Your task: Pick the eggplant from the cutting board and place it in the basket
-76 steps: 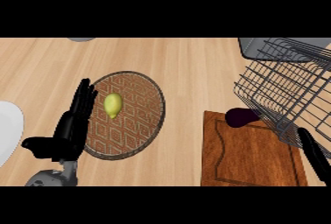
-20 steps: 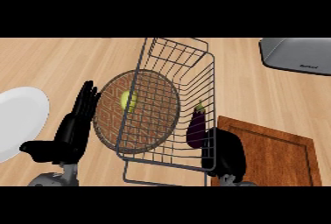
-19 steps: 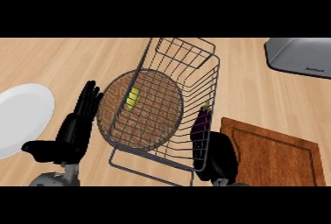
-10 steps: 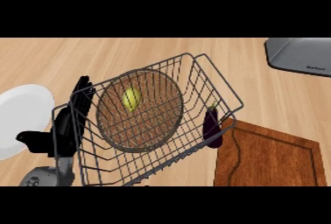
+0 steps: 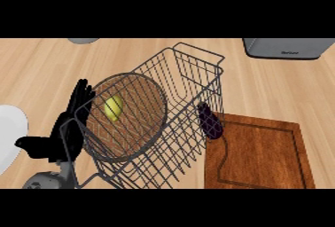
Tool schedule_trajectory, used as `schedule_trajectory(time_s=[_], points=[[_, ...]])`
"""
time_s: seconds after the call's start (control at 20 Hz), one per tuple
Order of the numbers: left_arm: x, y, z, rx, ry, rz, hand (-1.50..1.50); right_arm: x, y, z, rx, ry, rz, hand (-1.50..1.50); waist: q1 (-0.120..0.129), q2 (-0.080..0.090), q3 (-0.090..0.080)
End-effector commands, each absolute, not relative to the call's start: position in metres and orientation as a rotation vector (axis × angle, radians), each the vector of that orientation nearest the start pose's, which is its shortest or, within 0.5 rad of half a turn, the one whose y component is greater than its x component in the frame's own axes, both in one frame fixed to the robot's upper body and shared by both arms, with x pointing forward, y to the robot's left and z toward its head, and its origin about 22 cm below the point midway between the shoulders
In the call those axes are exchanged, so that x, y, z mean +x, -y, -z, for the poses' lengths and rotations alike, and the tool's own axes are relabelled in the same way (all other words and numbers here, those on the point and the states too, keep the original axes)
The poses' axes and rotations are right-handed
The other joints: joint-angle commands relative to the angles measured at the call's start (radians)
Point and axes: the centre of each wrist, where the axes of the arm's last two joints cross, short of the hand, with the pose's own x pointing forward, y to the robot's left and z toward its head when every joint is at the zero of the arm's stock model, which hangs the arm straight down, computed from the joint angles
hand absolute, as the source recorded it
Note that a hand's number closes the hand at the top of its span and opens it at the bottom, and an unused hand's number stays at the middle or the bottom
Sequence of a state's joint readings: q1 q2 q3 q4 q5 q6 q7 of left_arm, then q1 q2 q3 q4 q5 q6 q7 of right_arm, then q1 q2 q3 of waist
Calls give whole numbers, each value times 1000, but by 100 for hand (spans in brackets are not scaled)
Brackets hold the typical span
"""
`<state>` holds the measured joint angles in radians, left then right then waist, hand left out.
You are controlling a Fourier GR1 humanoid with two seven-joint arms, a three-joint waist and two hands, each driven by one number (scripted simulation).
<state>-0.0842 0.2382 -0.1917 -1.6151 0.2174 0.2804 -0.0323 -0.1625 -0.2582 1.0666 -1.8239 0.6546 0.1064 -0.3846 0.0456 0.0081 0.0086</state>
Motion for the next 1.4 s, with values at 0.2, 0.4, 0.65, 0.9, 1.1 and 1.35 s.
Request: schedule_trajectory(time_s=[0.2, 0.4, 0.65, 0.9, 1.1, 1.35], points=[[255, -239, -36, 86, 1684, -67, 0, 146, 142, -74, -1197, -2734, 1708, 150, -47, 3, -3], [243, -232, -28, 93, 1673, -66, 0, 169, 191, -93, -1178, -2777, 1732, 150, -55, -5, -5], [246, -235, -24, 96, 1675, -58, 0, 231, 262, -123, -937, -2911, 1624, 150, -45, -4, -7], [240, -241, -30, 76, 1650, -63, 0, 258, 281, -105, -842, -3002, 1623, 150, -39, -7, -8], [238, -250, -30, 62, 1672, -29, 0, 288, 258, -119, -901, -3032, 1645, 150, -32, -7, -9], [246, -221, -22, 70, 1676, -34, 0, 329, 232, -120, -882, -3070, 1618, 150, -30, -5, -9]])
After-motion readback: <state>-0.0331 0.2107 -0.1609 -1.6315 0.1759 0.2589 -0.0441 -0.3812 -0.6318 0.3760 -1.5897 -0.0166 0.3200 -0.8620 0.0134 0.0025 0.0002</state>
